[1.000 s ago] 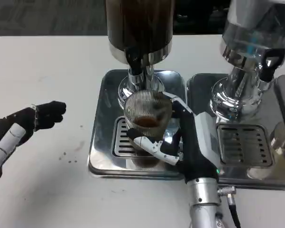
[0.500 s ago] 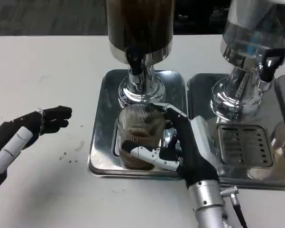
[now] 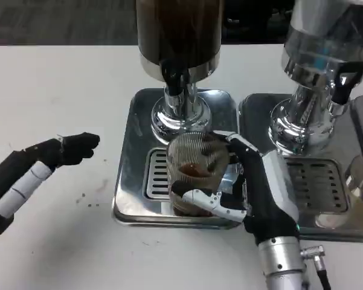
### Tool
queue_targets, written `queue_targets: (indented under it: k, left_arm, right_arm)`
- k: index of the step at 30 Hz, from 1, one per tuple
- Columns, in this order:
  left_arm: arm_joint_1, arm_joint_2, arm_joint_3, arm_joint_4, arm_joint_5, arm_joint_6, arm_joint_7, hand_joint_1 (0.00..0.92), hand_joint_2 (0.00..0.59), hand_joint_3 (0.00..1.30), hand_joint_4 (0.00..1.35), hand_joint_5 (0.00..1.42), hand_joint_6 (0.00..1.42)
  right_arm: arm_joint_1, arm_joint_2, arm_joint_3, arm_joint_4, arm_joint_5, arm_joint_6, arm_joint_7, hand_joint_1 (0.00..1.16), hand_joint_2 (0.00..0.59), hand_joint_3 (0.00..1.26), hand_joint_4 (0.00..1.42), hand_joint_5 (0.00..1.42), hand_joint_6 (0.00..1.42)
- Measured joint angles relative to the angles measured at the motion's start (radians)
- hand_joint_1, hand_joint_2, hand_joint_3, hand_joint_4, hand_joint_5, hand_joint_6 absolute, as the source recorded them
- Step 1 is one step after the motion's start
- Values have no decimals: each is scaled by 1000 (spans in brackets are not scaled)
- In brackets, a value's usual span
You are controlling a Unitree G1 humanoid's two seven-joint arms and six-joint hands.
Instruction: Grasp the cup under the faucet to collect the drink, then remove the cup.
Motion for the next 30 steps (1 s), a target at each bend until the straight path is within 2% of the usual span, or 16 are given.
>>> queue_targets:
  k: [7,13,25,30]
  left_arm:
    - [-2,-2,-30,-10,39,-47,8,0,148,304,182,169,177]
    - [-2,-1,-43,-36,95,-106,53,0,145,295,168,132,151]
    - [80,19,-68,-228,151,-157,95,0,140,292,159,130,142]
    - [99,25,-73,-283,151,-158,100,0,136,287,158,130,141]
  right_arm:
    - [63,-47,-29,-141,-4,28,30,1152,164,945,978,1086,1275]
    - [125,-68,-59,-234,7,63,80,1162,170,958,990,1087,1275]
    - [298,-122,-135,-458,46,107,207,1162,173,962,992,1100,1275]
    - [328,-131,-155,-524,52,108,234,1162,178,962,992,1100,1275]
